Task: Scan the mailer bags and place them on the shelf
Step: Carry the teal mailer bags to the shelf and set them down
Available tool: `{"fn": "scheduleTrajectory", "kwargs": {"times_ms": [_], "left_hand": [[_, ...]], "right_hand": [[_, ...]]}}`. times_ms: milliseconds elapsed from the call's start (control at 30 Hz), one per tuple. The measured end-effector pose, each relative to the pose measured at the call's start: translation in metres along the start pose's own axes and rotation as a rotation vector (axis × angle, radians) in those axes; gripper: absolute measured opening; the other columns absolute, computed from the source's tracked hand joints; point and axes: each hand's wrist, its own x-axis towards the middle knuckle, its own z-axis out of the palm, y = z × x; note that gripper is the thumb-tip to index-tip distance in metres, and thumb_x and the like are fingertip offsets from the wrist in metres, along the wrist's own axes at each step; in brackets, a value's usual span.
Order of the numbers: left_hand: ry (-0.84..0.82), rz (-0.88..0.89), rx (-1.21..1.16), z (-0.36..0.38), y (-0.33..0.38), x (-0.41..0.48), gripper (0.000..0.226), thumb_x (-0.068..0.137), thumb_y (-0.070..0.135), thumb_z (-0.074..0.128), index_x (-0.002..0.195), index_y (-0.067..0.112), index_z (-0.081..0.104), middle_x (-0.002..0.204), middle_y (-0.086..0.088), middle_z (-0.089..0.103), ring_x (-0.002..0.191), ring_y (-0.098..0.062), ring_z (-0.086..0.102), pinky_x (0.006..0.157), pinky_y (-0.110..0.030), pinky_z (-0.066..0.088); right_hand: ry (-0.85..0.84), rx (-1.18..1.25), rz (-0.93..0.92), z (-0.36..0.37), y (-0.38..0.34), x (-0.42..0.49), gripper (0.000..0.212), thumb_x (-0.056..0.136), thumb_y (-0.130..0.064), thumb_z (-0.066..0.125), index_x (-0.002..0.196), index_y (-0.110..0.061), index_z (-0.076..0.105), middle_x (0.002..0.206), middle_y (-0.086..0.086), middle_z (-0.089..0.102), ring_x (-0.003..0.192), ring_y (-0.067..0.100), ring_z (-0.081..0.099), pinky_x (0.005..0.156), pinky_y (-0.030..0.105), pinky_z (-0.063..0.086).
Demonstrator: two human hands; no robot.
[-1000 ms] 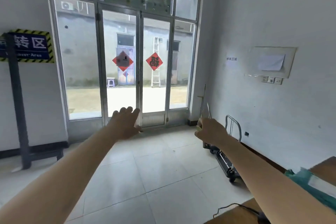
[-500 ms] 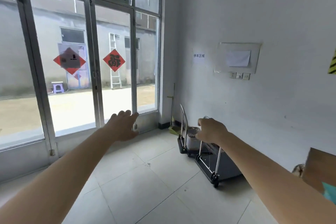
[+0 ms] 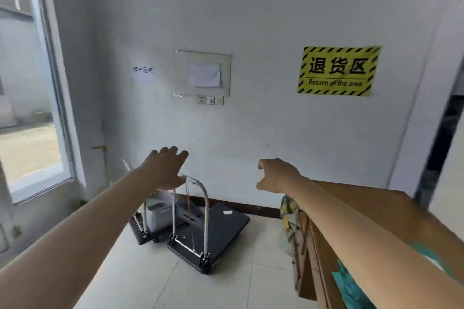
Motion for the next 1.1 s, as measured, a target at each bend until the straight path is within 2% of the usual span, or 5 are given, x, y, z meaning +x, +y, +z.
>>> {"fn": "scheduleTrajectory", "kwargs": {"times_ms": [400,633,733,833,1100], "left_hand": [[0.015,0.765,-0.239,0.073,0.198,0.243,0.058,0.09,0.041,0.05,0.14,0.018,0.032,0.131,-0.008,0.045,0.122,-0.026,0.046,0.099,-0.037,0.038],[-0.227,1.029,-0.494,0.103,0.36,0.259,0.065,0.089,0.047,0.054,0.144,0.021,0.03,0.149,-0.005,0.036,0.134,-0.026,0.04,0.109,-0.039,0.037],[-0.55,1.01,-0.795,0.124,0.428,0.249,0.066,0.088,0.049,0.055,0.143,0.017,0.034,0.147,-0.006,0.041,0.131,-0.024,0.044,0.106,-0.035,0.039],[-0.712,0.919,-0.902,0.151,0.487,0.24,0.072,0.088,0.053,0.053,0.142,0.01,0.034,0.146,-0.009,0.041,0.132,-0.026,0.042,0.104,-0.035,0.037],[-1.33,0.713,-1.084,0.189,0.58,0.23,0.087,0.074,0.045,0.075,0.138,0.001,0.035,0.117,-0.012,0.06,0.089,-0.022,0.064,0.058,-0.026,0.049]], "right_hand": [[-0.084,0.134,0.874,0.039,0.173,-0.017,0.053,0.081,-0.028,0.068,0.128,-0.011,0.051,0.125,0.008,0.056,0.108,0.024,0.058,0.092,0.036,0.05],[-0.026,0.252,1.188,0.086,0.242,-0.053,0.032,0.08,-0.024,0.061,0.105,-0.005,0.057,0.095,0.007,0.061,0.083,0.021,0.059,0.061,0.027,0.038],[0.176,0.466,1.374,0.112,0.277,-0.066,0.039,0.089,-0.025,0.056,0.117,0.003,0.058,0.113,0.02,0.065,0.101,0.028,0.064,0.071,0.03,0.043],[0.359,0.849,1.545,0.142,0.312,-0.08,0.039,0.088,-0.04,0.06,0.109,-0.007,0.06,0.114,0.019,0.064,0.089,0.022,0.06,0.089,0.04,0.049],[0.642,1.622,1.773,0.223,0.338,-0.083,0.137,0.028,-0.076,0.081,0.146,-0.033,0.029,0.154,0.005,0.034,0.137,0.035,0.036,0.105,0.06,0.028]]}}
